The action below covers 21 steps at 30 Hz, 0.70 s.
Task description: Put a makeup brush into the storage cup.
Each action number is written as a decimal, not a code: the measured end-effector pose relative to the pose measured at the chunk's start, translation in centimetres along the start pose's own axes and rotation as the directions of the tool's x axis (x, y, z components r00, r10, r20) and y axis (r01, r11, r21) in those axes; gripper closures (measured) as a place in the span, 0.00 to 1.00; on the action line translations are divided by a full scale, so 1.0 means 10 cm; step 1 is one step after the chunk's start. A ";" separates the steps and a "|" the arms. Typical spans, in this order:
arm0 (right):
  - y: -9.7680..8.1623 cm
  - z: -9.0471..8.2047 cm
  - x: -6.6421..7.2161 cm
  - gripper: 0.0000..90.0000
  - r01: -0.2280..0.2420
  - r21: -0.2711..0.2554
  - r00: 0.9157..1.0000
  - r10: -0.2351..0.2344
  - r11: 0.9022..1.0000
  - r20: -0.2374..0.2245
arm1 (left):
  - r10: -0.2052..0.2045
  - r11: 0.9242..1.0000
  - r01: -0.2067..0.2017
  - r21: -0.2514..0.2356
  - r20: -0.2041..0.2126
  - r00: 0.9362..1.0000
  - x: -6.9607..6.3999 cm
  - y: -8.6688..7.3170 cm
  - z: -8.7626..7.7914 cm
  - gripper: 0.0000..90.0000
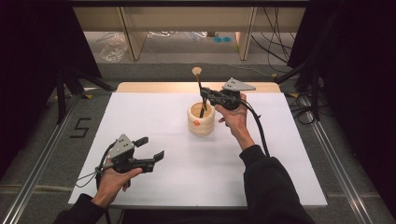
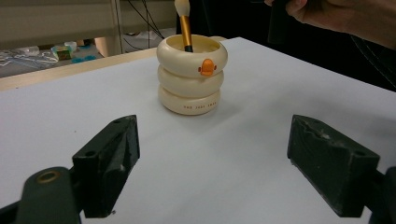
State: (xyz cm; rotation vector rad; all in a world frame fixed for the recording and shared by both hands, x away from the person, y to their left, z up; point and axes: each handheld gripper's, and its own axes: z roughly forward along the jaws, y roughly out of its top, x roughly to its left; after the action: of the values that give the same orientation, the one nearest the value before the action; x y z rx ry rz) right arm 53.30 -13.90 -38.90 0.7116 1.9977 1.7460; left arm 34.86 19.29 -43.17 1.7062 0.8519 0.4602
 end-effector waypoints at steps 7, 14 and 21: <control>-0.03 0.02 0.02 0.93 -0.001 0.012 1.000 0.001 1.000 -0.009 | 0.020 1.000 -0.021 -0.013 -0.007 1.000 0.00 0.01 -0.01 0.19; -0.07 0.06 0.04 0.93 0.004 0.019 1.000 -0.004 1.000 -0.012 | 0.024 0.999 -0.024 -0.029 -0.012 1.000 -0.01 0.02 -0.02 0.19; -0.10 0.08 0.05 0.93 0.009 0.023 1.000 -0.009 1.000 -0.012 | 0.028 0.999 -0.028 -0.045 -0.010 1.000 -0.02 0.02 -0.03 0.19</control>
State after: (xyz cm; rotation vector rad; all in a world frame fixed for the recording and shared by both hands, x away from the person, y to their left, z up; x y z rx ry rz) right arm 53.24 -13.10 -39.98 0.7002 2.0286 1.7294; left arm 34.59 19.34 -42.83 1.6773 0.8196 0.5037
